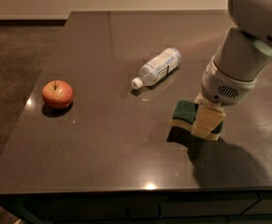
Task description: Pick sponge
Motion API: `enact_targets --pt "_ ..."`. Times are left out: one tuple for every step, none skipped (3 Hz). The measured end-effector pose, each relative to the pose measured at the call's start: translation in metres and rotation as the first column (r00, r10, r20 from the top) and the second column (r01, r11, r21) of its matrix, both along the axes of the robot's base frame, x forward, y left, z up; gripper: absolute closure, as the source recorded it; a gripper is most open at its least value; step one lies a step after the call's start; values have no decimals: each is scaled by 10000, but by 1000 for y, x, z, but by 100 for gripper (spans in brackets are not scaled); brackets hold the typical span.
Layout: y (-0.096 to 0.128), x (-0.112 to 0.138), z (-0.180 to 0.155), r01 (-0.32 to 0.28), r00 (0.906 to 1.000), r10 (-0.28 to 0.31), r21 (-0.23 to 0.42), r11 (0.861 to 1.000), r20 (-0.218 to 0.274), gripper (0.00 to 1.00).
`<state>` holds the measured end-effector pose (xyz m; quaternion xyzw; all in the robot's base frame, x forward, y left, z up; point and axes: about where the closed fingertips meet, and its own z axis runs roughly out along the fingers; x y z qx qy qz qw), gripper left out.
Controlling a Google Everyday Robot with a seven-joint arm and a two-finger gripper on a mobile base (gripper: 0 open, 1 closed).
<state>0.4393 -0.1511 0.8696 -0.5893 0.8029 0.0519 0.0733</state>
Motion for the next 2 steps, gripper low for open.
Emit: enact_targets --pt "8 5 32 -174 9998 176 505 9986 -42 100" --pt "16 14 71 -463 9988 447 1009 9938 181 100"
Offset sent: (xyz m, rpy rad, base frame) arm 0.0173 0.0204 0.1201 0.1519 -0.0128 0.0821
